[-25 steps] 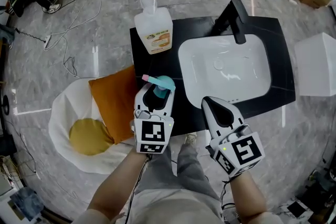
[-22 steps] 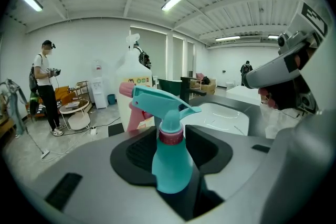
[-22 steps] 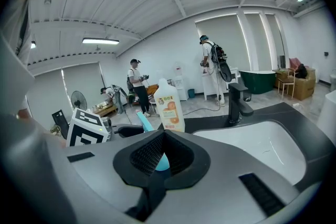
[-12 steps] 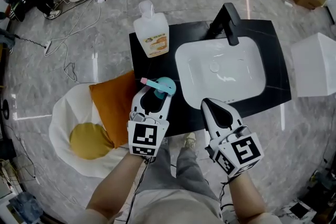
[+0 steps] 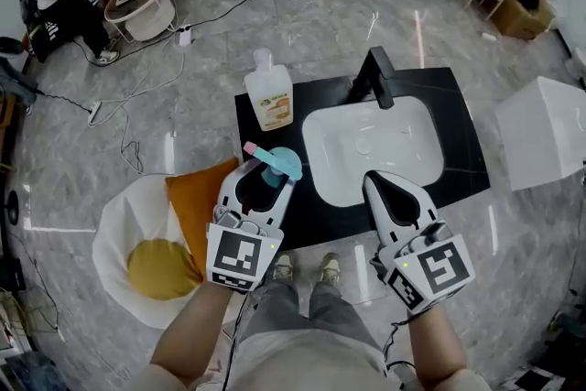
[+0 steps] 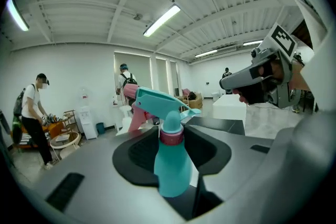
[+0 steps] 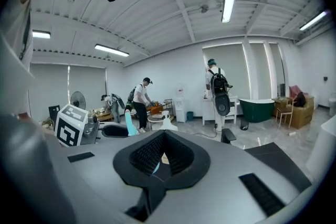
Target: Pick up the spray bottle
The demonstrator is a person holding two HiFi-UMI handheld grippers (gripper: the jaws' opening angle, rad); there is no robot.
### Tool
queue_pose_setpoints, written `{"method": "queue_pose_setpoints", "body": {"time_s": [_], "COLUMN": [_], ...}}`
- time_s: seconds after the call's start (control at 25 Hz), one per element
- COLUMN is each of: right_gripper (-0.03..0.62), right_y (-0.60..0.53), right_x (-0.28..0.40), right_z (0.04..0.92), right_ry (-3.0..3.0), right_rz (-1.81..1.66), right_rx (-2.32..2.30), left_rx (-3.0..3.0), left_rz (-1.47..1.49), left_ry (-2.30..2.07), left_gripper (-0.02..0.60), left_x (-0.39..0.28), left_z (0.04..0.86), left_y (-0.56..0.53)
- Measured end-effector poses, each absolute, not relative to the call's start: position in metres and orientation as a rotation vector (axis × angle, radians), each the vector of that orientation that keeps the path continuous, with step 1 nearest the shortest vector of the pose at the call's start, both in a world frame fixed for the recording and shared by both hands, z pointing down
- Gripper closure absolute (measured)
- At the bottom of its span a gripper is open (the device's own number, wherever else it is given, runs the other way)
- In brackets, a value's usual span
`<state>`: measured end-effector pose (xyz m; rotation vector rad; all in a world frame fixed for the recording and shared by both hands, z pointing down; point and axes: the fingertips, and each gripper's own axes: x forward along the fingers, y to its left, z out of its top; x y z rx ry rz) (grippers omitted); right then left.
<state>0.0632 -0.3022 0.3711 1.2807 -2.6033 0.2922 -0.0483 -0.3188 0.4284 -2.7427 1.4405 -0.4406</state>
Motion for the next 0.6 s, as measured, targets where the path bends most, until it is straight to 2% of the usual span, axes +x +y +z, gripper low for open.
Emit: {"method": "queue_pose_setpoints", "body": {"time_s": [0.24, 0.6], "right_gripper": [0.566, 0.566], "right_y": [-0.295, -0.262], "right_x": [0.068, 0.075], "right_z": [0.302, 0.226], "right_ry": [-2.698, -2.721], "right_rz": [0.194, -0.138], "right_rx": [1.325, 1.321], "left_rx": [-2.686, -2.606], "left_rz": [-0.368, -0.142], "left_ry": [1.379, 1.409], "left_gripper": [0.419, 0.419], "left_x": [-0.046, -0.050], "left_z": [0.357, 0.254], "left_y": [-0.306, -0.280]}}
